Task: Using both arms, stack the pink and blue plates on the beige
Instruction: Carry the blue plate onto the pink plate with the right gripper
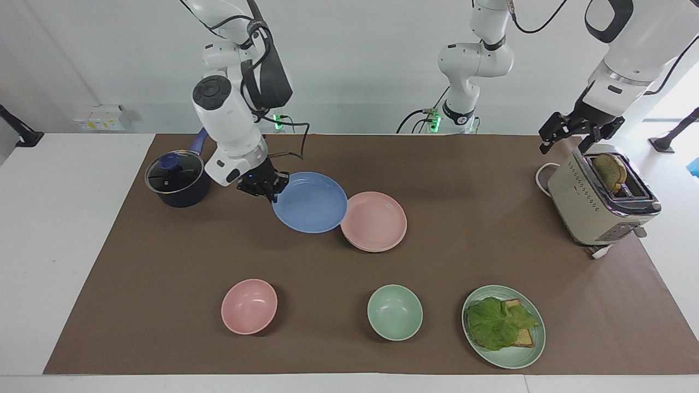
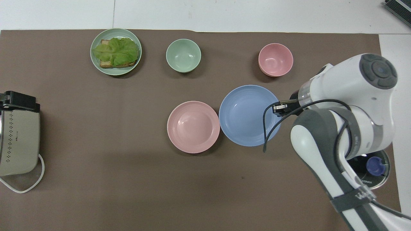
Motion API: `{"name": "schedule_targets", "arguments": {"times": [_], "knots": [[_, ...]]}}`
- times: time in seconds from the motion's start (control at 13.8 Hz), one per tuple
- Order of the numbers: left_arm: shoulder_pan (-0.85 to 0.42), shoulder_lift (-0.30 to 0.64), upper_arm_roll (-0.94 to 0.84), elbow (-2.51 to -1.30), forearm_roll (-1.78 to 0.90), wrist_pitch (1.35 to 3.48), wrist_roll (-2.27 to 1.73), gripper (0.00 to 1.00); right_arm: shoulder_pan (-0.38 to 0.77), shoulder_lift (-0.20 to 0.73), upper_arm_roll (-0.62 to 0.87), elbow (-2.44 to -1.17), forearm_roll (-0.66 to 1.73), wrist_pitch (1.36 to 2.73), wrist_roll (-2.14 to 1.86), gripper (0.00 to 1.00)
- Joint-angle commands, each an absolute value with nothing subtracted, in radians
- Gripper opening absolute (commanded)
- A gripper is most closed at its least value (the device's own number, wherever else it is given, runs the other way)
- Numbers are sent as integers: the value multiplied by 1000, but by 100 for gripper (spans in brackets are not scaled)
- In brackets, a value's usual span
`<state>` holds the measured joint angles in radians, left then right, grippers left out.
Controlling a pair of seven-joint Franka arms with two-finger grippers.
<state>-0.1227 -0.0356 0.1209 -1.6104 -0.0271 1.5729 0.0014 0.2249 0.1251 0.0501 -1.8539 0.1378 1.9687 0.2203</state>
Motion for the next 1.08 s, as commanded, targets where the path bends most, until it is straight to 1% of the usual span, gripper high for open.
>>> {"name": "schedule_targets", "arguments": {"times": [0.0,0.58,0.72,1.01], "knots": [[-121,-57,120,-1631,-20,1569,-2,100,305,176,49,-1844,184,2038,352,0],[-120,-57,120,-1631,-20,1569,-2,100,445,281,49,-1858,225,2192,520,0],[-121,-57,120,-1632,-21,1569,-2,100,457,287,51,-1873,225,2229,541,0],[-121,-57,120,-1631,-20,1569,-2,100,457,279,51,-1908,224,2232,529,0]]}}
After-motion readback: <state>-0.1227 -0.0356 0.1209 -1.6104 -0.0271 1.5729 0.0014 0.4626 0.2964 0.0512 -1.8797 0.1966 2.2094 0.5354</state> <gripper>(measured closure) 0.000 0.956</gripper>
